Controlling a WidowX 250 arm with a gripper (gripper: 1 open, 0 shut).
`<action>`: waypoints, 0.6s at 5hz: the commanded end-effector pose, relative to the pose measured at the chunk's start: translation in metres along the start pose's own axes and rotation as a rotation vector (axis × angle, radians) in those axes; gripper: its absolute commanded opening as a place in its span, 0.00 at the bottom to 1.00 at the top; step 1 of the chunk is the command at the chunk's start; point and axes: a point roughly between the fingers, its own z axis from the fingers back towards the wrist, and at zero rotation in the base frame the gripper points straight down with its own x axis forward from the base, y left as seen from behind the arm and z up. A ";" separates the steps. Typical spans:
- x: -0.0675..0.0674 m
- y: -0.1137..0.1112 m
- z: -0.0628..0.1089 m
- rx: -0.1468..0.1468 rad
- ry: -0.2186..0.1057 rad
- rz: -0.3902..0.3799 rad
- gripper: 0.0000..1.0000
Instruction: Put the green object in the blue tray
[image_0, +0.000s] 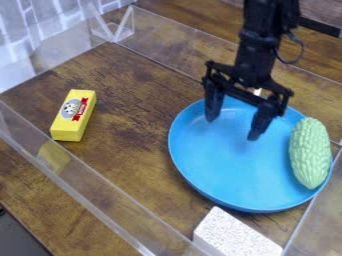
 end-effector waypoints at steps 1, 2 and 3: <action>0.013 -0.020 0.016 -0.014 -0.083 -0.070 1.00; 0.018 -0.030 0.011 -0.015 -0.085 -0.089 1.00; 0.022 -0.038 0.009 -0.014 -0.095 -0.107 1.00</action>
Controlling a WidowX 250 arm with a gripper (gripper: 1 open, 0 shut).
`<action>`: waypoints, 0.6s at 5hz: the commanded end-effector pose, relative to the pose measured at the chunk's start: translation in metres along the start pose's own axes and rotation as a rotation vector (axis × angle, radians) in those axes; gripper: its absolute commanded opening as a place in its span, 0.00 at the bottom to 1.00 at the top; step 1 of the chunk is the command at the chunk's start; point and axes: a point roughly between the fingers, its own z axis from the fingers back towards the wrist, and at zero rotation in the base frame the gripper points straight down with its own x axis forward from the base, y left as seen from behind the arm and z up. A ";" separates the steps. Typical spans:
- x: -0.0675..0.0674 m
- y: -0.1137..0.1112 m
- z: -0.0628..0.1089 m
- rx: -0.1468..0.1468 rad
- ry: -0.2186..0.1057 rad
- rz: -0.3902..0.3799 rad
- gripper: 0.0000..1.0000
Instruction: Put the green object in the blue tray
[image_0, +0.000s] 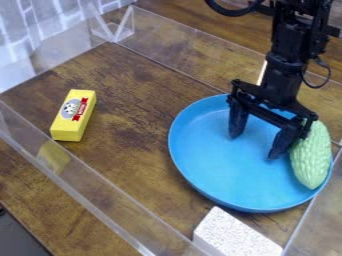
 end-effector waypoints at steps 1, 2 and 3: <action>0.011 -0.024 0.018 -0.009 -0.081 -0.055 1.00; 0.015 -0.032 0.016 -0.009 -0.089 -0.075 1.00; 0.019 -0.041 0.013 -0.005 -0.096 -0.098 1.00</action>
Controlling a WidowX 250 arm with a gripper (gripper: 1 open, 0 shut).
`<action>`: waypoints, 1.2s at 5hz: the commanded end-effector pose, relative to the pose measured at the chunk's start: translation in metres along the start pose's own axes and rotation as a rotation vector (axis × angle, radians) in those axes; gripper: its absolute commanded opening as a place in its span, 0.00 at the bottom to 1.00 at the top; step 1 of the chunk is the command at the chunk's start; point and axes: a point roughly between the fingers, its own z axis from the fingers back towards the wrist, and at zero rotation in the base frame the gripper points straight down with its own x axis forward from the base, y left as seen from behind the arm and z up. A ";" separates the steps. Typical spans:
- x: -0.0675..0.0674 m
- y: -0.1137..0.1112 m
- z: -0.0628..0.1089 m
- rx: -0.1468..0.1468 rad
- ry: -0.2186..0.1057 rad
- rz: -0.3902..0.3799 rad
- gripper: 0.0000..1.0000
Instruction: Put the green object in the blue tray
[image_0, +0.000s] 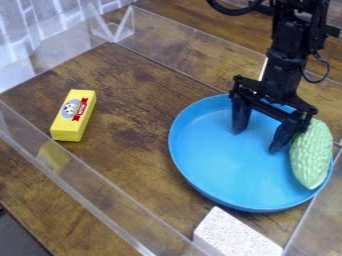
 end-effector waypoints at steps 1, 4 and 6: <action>0.008 -0.031 0.011 -0.008 -0.065 -0.073 1.00; 0.015 -0.036 -0.001 -0.016 -0.065 -0.115 1.00; 0.017 -0.023 -0.006 -0.022 -0.044 -0.129 1.00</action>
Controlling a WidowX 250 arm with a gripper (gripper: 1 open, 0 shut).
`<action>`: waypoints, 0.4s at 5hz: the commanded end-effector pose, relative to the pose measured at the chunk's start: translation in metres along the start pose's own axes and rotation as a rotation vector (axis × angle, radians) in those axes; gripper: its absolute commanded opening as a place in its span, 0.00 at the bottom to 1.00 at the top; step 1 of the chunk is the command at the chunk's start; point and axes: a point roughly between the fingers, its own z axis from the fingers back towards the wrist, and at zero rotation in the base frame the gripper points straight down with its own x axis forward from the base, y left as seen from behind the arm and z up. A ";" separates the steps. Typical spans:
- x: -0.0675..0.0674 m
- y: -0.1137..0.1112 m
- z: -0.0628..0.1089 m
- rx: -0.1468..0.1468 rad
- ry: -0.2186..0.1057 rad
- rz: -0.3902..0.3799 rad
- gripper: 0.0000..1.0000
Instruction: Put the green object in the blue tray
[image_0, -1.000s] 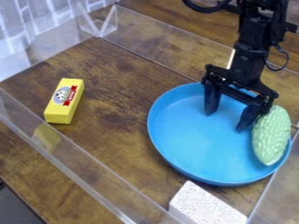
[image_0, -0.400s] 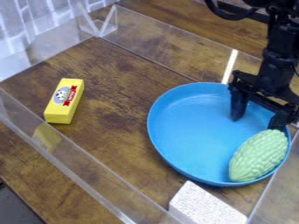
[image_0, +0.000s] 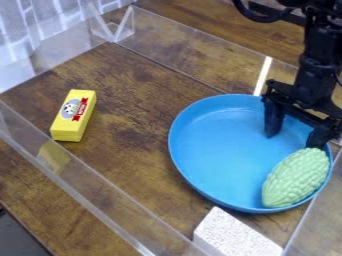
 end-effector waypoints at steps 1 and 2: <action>0.000 0.011 -0.005 -0.007 0.016 -0.007 1.00; 0.002 0.013 -0.005 -0.010 0.025 -0.013 1.00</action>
